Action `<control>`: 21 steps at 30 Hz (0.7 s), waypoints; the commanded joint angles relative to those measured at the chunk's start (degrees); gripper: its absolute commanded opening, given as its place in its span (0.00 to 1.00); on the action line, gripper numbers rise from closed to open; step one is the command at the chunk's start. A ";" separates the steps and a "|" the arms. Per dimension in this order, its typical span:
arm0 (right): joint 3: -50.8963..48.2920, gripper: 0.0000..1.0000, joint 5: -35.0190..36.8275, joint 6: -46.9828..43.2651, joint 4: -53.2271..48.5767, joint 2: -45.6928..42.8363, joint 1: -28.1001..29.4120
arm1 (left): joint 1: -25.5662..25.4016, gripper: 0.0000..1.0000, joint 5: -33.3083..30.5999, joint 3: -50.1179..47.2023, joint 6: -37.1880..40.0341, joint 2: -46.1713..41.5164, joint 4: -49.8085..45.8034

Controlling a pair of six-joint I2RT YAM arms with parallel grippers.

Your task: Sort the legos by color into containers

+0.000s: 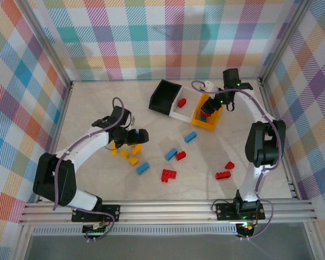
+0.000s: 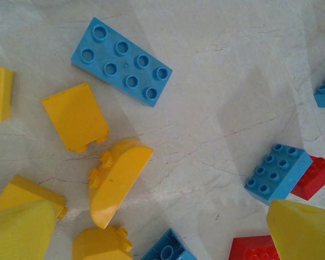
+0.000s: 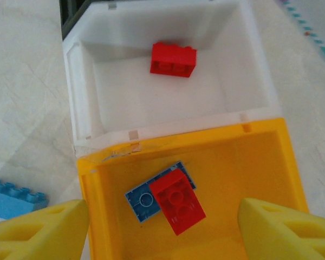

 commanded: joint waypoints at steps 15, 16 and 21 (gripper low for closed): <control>1.11 0.80 -0.82 -13.21 0.15 7.42 -0.39 | -0.32 1.00 1.81 0.71 -1.41 4.22 1.74; 1.02 0.80 -0.78 -13.58 0.16 7.69 -0.39 | -0.33 1.00 1.86 0.71 -1.51 4.46 1.85; 1.90 0.81 -0.70 -14.05 0.23 9.23 -0.49 | -0.24 1.00 2.12 0.48 -1.93 5.40 2.18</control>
